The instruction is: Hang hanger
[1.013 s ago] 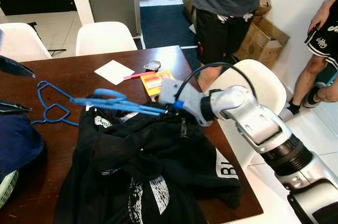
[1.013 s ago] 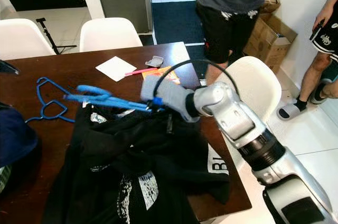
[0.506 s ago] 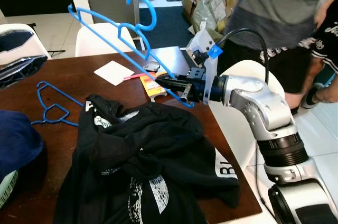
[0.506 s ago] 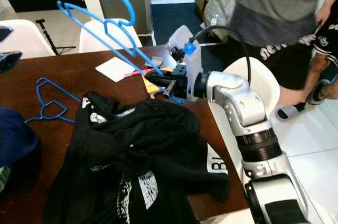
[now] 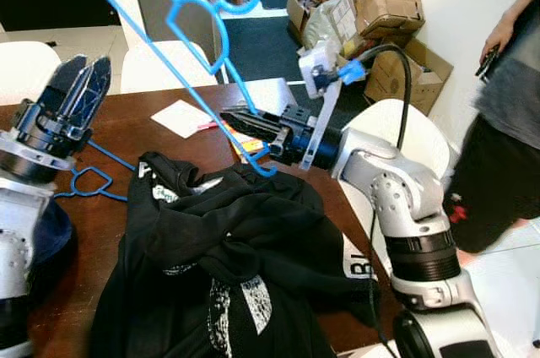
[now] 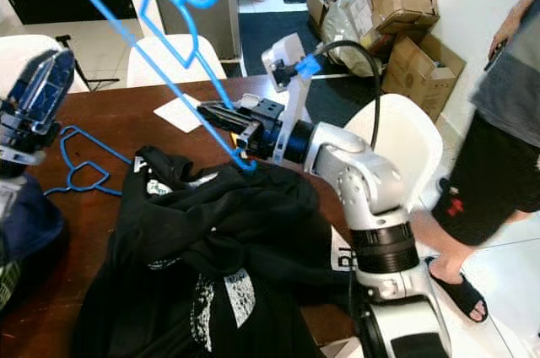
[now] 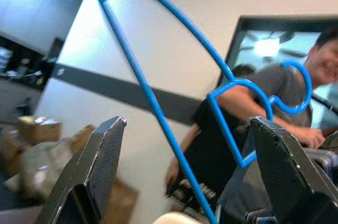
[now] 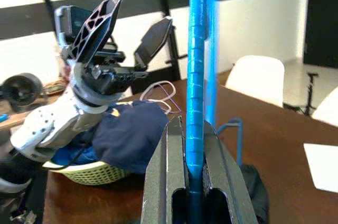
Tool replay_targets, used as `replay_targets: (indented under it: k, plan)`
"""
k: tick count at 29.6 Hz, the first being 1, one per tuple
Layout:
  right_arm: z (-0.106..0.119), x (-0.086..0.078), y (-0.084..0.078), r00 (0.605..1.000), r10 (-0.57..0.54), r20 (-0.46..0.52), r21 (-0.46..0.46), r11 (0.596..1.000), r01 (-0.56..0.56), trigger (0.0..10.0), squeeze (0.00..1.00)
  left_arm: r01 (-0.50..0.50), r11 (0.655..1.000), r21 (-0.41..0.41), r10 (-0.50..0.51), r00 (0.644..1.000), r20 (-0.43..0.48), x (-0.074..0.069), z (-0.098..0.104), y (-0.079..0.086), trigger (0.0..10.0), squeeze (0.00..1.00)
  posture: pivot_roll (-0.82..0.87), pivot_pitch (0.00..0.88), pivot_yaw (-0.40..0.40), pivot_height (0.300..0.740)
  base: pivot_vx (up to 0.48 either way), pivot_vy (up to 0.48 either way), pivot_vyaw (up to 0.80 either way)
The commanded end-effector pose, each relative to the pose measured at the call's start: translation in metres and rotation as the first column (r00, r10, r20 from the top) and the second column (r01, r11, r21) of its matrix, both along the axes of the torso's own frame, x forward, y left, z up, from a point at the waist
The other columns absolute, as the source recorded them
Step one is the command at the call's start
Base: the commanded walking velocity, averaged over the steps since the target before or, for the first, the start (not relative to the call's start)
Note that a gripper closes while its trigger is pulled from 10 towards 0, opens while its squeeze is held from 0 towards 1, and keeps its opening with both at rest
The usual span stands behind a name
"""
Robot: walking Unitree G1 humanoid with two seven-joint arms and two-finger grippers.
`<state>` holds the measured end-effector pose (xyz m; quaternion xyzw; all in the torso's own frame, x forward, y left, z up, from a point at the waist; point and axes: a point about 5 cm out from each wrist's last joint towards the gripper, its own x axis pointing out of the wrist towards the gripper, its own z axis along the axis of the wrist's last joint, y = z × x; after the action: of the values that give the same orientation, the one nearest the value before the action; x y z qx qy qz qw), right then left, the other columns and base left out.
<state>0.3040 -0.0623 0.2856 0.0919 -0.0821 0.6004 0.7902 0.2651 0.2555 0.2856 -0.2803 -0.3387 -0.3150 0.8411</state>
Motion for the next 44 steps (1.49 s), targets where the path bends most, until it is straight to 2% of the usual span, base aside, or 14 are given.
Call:
replay_targets:
  k: [1,3,5,7,9,15,21,23,24,26,27,35,44]
  plan:
    - [0.001,-0.003,-0.003,1.0,0.016,0.001,0.017,1.0,-0.016,0.0,0.0,0.021,1.0,-0.007,-0.02,1.0,0.021,-0.003,0.005,0.001,10.0,0.0,0.08,0.086,0.013,0.74,0.0,0.0,0.0]
    - [0.002,-0.01,-0.004,0.997,0.07,0.021,0.022,0.997,-0.071,0.0,0.0,0.105,0.994,0.026,-0.106,0.994,0.033,-0.011,0.006,0.0,10.0,0.0,0.08,0.091,0.014,0.74,0.0,0.0,0.0]
    - [0.002,-0.01,-0.004,0.997,0.07,0.021,0.022,0.997,-0.071,0.0,0.0,0.105,0.994,0.026,-0.106,0.994,0.033,-0.011,0.006,0.0,10.0,0.0,0.08,0.091,0.014,0.74,0.0,0.0,0.0]
    - [0.004,-0.019,-0.007,0.99,0.137,0.044,0.03,0.99,-0.138,0.0,0.0,0.159,0.985,0.059,-0.162,0.986,0.043,-0.019,0.006,0.0,10.0,0.0,0.08,0.093,0.015,0.74,0.0,0.0,0.0]
    - [0.004,-0.019,-0.007,0.99,0.137,0.044,0.03,0.99,-0.138,0.0,0.0,0.159,0.985,0.059,-0.162,0.986,0.043,-0.019,0.006,0.0,10.0,0.0,0.08,0.093,0.015,0.74,0.0,0.0,0.0]
    - [0.004,-0.032,-0.011,0.973,0.225,0.06,0.025,0.974,-0.226,0.0,0.0,0.227,0.97,0.091,-0.232,0.972,0.046,-0.032,0.008,-0.005,10.0,0.0,0.08,0.085,0.014,0.74,0.0,0.0,0.0]
    - [0.0,-0.04,-0.01,0.956,0.286,0.061,0.001,0.958,-0.287,0.0,0.0,0.269,0.957,0.107,-0.275,0.96,0.051,-0.035,0.01,-0.009,10.0,0.0,0.09,0.066,0.014,0.74,0.0,0.0,0.0]
    - [-0.001,-0.042,-0.009,0.949,0.308,0.06,-0.01,0.951,-0.308,0.0,0.0,0.288,0.951,0.112,-0.296,0.954,0.053,-0.036,0.011,-0.01,9.7,0.0,0.09,0.067,0.014,0.74,0.0,0.0,0.0]
    - [-0.001,-0.044,-0.009,0.947,0.317,0.059,-0.012,0.948,-0.317,0.0,0.0,0.305,0.945,0.118,-0.313,0.948,0.054,-0.037,0.011,-0.01,4.6,0.0,0.09,0.071,0.014,0.74,0.0,0.0,0.0]
    - [-0.001,-0.045,-0.009,0.945,0.323,0.058,-0.014,0.946,-0.323,0.0,0.0,0.317,0.94,0.122,-0.326,0.944,0.055,-0.038,0.011,-0.011,4.3,0.0,0.09,0.072,0.014,0.74,0.0,0.0,0.0]
    - [-0.002,-0.048,-0.009,0.939,0.339,0.056,-0.016,0.941,-0.339,0.0,0.0,0.335,0.934,0.126,-0.344,0.937,0.054,-0.039,0.011,-0.011,0.0,0.0,0.08,0.075,0.017,0.74,0.0,0.0,0.0]
    - [-0.004,-0.055,-0.011,0.925,0.378,0.049,-0.027,0.926,-0.377,0.0,0.0,0.393,0.908,0.145,-0.404,0.913,0.055,-0.045,0.011,-0.015,0.0,0.0,0.08,0.078,0.017,0.74,0.0,0.0,0.0]
    - [-0.004,-0.056,-0.011,0.921,0.385,0.049,-0.03,0.923,-0.384,0.0,0.0,0.405,0.901,0.159,-0.418,0.907,0.058,-0.046,0.011,-0.016,0.0,0.0,0.08,0.08,0.018,0.74,0.0,0.0,0.0]
